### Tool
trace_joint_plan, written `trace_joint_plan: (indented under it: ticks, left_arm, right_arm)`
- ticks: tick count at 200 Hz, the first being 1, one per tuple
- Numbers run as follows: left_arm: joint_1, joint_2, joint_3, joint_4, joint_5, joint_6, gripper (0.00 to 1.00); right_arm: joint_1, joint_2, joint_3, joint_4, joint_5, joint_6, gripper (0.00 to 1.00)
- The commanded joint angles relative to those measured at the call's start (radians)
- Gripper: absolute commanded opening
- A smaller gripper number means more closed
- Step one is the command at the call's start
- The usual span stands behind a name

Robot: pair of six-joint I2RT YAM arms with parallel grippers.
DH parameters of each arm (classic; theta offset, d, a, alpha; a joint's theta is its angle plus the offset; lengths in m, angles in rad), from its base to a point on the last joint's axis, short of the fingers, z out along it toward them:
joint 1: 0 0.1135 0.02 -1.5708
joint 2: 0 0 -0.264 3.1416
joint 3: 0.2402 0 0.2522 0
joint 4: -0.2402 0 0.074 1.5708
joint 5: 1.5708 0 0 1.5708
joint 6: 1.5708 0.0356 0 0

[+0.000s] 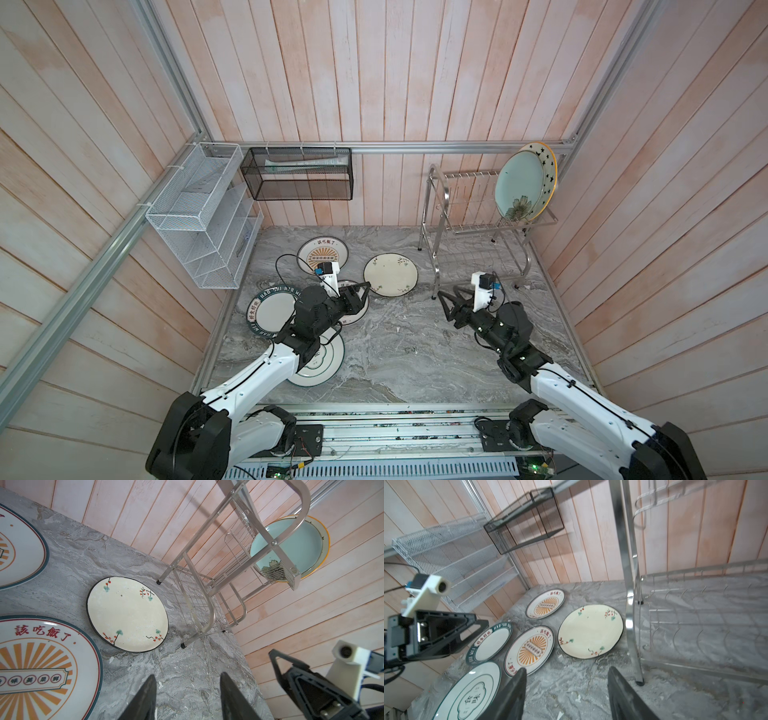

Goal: Load the plates into the dish rack
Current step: 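Move the right gripper down toward the plates on the table while the left shifts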

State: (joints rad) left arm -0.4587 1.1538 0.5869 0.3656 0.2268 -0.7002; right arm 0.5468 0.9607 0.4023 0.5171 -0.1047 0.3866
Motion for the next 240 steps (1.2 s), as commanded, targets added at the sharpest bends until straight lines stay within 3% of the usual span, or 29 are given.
trace_joint_plan:
  ticks: [1, 29, 109, 171, 206, 240]
  left_arm:
    - [-0.003, 0.007, -0.003, 0.006, -0.013, -0.016, 0.50]
    - [-0.003, -0.001, 0.000, -0.009, -0.027, -0.022, 0.50]
    - [-0.001, 0.006, 0.063, -0.217, -0.122, 0.000, 0.51]
    - [0.012, 0.129, 0.149, -0.333, -0.118, -0.023, 0.53]
    - [0.013, 0.257, 0.183, -0.305, -0.048, -0.125, 0.52]
    - [-0.011, 0.384, 0.170, -0.154, 0.000, -0.317, 0.52]
  right_arm:
    - [0.054, 0.092, 0.011, 0.145, 0.049, 0.048, 0.60]
    - [0.106, 0.184, 0.036, 0.185, 0.064, 0.052, 0.59]
    - [0.118, 0.313, 0.138, 0.142, 0.017, 0.055, 0.58]
    - [0.125, 0.406, 0.192, 0.104, 0.016, 0.097, 0.55]
    - [0.125, 0.420, 0.201, 0.086, 0.019, 0.105, 0.55]
    - [0.126, 0.413, 0.191, 0.082, 0.022, 0.118, 0.55]
